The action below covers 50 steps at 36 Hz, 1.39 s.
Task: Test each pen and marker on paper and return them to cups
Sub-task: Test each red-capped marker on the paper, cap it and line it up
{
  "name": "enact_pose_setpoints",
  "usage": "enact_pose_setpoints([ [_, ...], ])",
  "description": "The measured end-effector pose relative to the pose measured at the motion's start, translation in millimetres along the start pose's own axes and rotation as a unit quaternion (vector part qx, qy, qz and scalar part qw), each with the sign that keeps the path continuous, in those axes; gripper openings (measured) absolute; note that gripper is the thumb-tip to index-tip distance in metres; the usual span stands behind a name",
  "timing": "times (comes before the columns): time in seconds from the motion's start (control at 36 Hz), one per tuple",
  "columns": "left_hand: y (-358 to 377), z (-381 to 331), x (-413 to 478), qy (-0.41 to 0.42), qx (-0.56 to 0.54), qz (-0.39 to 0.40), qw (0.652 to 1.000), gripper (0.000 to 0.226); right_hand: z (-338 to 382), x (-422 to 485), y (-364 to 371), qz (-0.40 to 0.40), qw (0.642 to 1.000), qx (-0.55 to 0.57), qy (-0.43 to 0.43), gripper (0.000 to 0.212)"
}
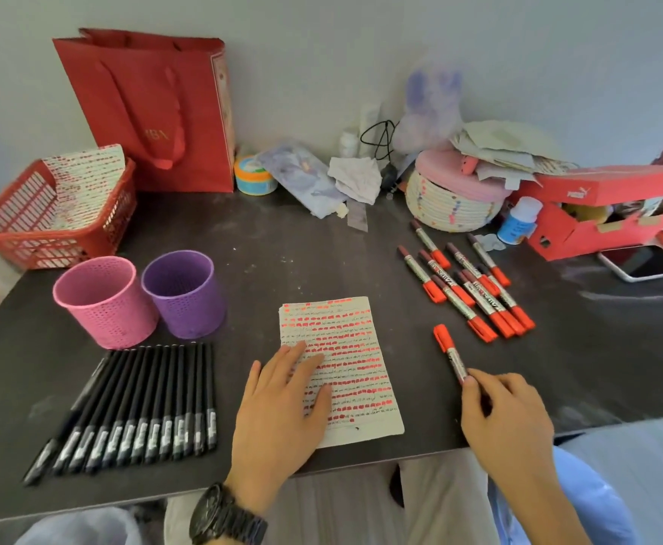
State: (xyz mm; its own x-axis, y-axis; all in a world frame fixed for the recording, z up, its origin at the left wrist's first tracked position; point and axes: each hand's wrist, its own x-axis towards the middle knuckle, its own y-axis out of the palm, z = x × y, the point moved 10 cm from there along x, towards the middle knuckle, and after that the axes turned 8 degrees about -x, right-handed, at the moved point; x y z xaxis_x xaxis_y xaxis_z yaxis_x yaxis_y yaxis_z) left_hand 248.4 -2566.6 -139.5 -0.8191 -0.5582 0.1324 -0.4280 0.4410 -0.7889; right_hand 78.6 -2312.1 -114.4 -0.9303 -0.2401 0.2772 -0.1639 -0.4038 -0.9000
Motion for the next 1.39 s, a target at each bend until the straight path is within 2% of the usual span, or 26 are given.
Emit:
enact_pose_setpoints([
  [0.11,-1,-1,0,0.0,0.0,-0.003,1.0,0.05,1,9,-3,0.014,1.0,0.006,0.002,0.025],
  [0.22,-1,-2,1,0.003,0.003,-0.004,1.0,0.05,35,34,-15,-0.021,0.998,0.017,-0.06,0.027],
  [0.31,-1,-2,1,0.002,0.004,-0.005,1.0,0.049,62,70,0,0.025,0.995,-0.004,-0.096,0.035],
  [0.42,-1,-1,1,0.004,-0.004,-0.007,1.0,0.047,85,117,28,0.092,0.985,-0.083,-0.12,0.043],
  [0.53,-1,-1,2,0.006,0.0,-0.006,1.0,0.048,105,142,52,0.12,0.961,-0.197,-0.152,0.051],
  [0.67,-1,-1,1,0.004,-0.002,-0.007,1.0,0.05,123,153,70,0.108,0.937,-0.277,-0.184,0.046],
  [0.83,-2,-2,1,0.004,-0.001,-0.007,1.0,0.05,126,160,75,0.099,0.942,-0.273,-0.167,0.035],
  [0.92,-1,-2,0,0.005,0.001,-0.005,1.0,0.05,126,166,74,0.113,0.962,-0.199,-0.152,0.035],
  [1.0,-2,-2,0,0.006,0.002,-0.006,1.0,0.05,124,168,63,0.108,0.986,-0.053,-0.116,0.039],
  [1.08,-1,-2,1,0.006,0.007,-0.008,1.0,0.05,118,156,52,0.131,0.984,0.105,-0.053,0.045],
  [1.14,-2,-2,0,0.006,0.008,-0.01,1.0,0.05,114,141,46,0.15,0.968,0.202,-0.015,0.045],
  [1.19,-2,-2,-1,0.006,0.003,-0.012,1.0,0.05,111,122,40,0.166,0.941,0.295,0.009,0.035],
  [1.28,-4,-4,-2,0.011,-0.01,-0.015,1.0,0.047,103,84,32,0.189,0.889,0.415,0.037,0.021],
  [1.39,-17,-10,-3,0.025,-0.07,-0.057,0.996,0.04,84,24,20,0.203,0.815,0.537,0.08,0.021],
])
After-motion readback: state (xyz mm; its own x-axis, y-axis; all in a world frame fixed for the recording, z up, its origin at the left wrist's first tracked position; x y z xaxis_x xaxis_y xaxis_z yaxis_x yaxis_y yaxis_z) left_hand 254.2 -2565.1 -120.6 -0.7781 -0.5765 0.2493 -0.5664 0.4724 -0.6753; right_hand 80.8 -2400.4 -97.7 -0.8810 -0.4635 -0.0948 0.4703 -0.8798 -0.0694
